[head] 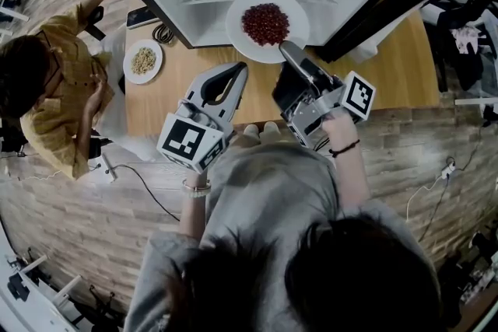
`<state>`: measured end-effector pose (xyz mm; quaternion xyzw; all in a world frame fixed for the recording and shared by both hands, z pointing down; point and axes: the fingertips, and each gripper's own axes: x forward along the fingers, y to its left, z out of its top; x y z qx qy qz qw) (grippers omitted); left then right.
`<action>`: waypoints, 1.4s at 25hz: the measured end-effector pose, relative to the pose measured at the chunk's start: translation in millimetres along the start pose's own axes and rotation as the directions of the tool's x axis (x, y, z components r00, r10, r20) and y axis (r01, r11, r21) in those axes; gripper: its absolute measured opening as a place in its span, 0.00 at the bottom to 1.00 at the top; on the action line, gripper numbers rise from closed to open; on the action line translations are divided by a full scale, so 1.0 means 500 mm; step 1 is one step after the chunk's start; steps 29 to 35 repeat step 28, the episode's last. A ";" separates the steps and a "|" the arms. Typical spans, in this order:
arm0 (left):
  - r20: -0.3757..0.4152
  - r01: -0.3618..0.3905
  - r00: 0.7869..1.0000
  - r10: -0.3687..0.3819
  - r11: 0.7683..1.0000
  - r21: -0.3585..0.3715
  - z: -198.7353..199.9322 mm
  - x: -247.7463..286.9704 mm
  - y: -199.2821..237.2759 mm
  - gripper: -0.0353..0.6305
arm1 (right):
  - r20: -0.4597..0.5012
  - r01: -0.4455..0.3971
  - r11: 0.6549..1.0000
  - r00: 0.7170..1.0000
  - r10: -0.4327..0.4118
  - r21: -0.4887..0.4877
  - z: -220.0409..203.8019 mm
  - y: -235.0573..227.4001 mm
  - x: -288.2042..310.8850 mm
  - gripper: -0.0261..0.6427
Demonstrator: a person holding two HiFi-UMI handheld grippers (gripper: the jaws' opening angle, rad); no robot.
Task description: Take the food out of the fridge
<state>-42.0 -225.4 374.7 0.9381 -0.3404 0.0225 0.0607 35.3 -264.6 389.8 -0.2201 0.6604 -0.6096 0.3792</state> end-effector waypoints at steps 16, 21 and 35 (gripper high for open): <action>0.016 -0.009 1.000 0.009 1.000 0.015 0.008 -0.005 -0.019 0.06 | -0.002 -0.011 1.000 1.000 0.011 -0.012 -0.001 0.013 -0.018 0.14; 0.022 -0.004 1.000 0.004 1.000 0.007 0.005 -0.002 -0.014 0.06 | -0.003 -0.010 1.000 1.000 0.010 -0.006 -0.002 0.008 -0.013 0.14; 0.019 -0.012 1.000 0.012 1.000 0.016 0.000 -0.002 -0.020 0.06 | -0.008 -0.010 1.000 1.000 0.010 0.000 -0.006 0.005 -0.023 0.14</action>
